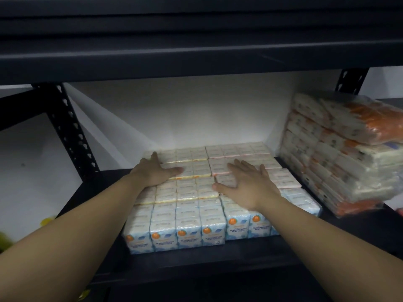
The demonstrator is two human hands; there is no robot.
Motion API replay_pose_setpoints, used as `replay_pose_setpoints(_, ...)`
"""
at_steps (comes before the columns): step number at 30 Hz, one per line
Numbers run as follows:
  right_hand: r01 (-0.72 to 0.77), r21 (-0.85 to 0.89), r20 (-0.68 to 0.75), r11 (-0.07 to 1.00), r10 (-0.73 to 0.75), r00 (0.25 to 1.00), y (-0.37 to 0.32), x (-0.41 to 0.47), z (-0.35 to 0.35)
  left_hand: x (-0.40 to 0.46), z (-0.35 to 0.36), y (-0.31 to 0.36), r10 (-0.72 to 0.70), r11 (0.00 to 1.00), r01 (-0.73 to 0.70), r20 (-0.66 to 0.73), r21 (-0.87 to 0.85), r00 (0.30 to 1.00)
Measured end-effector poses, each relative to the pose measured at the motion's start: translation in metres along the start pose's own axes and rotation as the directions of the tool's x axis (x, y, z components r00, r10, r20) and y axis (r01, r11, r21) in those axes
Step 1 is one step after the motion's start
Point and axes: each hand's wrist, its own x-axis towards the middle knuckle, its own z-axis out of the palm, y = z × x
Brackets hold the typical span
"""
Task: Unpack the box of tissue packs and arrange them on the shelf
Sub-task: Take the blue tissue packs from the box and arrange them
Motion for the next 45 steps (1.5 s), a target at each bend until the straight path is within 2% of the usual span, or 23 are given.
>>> replay_pose_setpoints(19,0.002,0.025,0.001,1.000,-0.002,1.000,-0.002,0.000,-0.001,-0.005,0.007,0.004,0.016,0.999,-0.016,-0.002,0.046,1.000)
replay_pose_setpoints(23,0.002,0.069,-0.007,0.998,-0.001,1.000,-0.002,-0.005,-0.005,-0.005,0.016,-0.001,0.035,0.997,-0.030,-0.072,0.074,0.997)
replay_pose_setpoints(25,-0.007,0.143,-0.018,0.990,0.010,1.000,-0.003,-0.007,-0.007,-0.006,0.018,-0.001,0.035,0.995,-0.023,-0.122,0.096,0.992)
replay_pose_setpoints(28,-0.093,0.388,-0.043,0.917,0.119,0.992,-0.001,-0.002,-0.014,-0.010,0.020,0.000,0.069,0.990,-0.045,-0.180,0.135,0.981)
replay_pose_setpoints(29,-0.114,0.408,-0.059,0.906,0.151,0.987,0.001,0.003,-0.016,-0.011,0.020,0.000,0.086,0.988,-0.059,-0.190,0.140,0.978)
replay_pose_setpoints(32,-0.150,0.216,-0.105,0.965,0.176,0.979,0.011,0.018,-0.024,-0.008,0.020,-0.003,0.129,0.983,-0.098,-0.199,0.159,0.972)
replay_pose_setpoints(36,-0.214,0.020,-0.098,0.977,0.215,0.972,0.027,0.034,-0.032,-0.004,0.021,-0.005,0.186,0.965,-0.141,-0.199,0.223,0.962)
replay_pose_setpoints(40,-0.326,0.018,-0.014,0.945,0.326,0.945,0.044,0.048,-0.030,-0.006,0.019,-0.002,0.214,0.953,-0.168,-0.171,0.251,0.962)
replay_pose_setpoints(45,-0.403,0.141,-0.039,0.904,0.411,0.911,0.049,0.056,-0.021,-0.010,0.017,0.000,0.191,0.966,-0.154,-0.170,0.208,0.967)
